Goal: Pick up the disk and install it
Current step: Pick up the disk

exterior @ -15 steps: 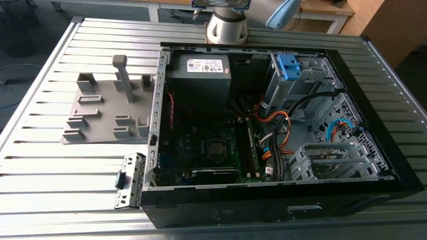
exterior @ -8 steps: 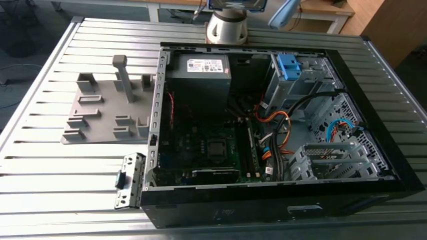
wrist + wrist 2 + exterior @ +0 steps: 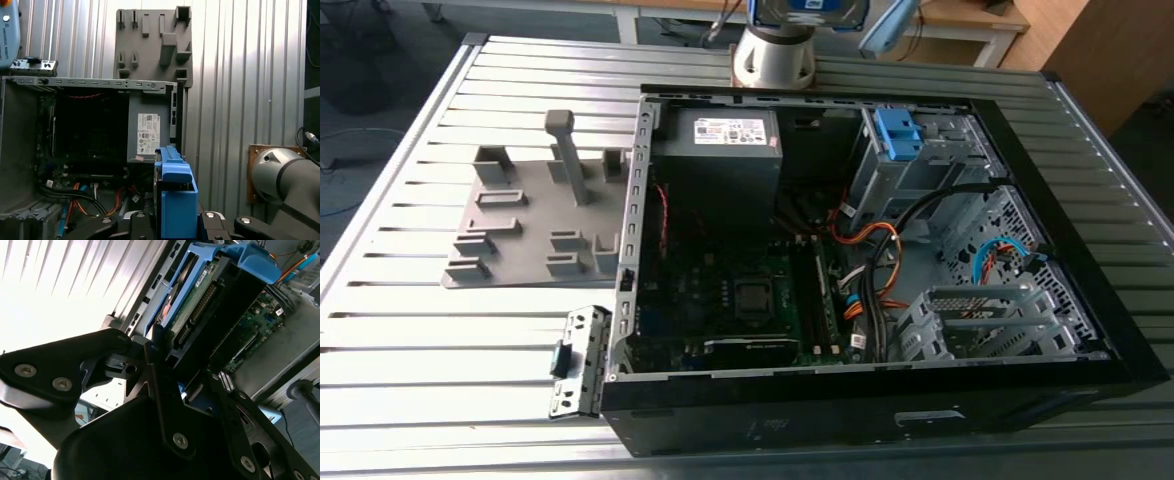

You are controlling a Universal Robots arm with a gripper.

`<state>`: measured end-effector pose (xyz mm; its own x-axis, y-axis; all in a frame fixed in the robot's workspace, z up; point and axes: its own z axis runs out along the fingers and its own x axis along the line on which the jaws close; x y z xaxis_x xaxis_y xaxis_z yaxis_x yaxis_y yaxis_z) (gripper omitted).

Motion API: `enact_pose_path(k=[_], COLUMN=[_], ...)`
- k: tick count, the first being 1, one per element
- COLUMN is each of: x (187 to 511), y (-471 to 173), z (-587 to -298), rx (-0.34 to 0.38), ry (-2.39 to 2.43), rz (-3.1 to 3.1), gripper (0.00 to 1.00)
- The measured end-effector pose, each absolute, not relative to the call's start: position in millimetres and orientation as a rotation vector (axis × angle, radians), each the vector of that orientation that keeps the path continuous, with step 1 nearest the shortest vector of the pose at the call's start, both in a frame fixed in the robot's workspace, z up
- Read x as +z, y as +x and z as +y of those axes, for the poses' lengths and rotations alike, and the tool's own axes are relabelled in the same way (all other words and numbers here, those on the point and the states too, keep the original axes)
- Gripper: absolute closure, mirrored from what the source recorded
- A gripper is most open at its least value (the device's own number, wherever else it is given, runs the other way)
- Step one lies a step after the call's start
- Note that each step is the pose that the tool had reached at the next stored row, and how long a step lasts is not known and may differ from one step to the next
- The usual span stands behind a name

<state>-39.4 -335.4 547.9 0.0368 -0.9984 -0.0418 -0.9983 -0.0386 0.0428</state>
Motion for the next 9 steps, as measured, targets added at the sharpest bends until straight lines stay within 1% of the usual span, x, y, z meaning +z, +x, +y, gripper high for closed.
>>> enact_pose_path(k=[9], x=[533.8], y=[-39.1], z=[-336.9], rx=[-0.104], ry=[2.17], rz=[-2.28], gripper=[0.64])
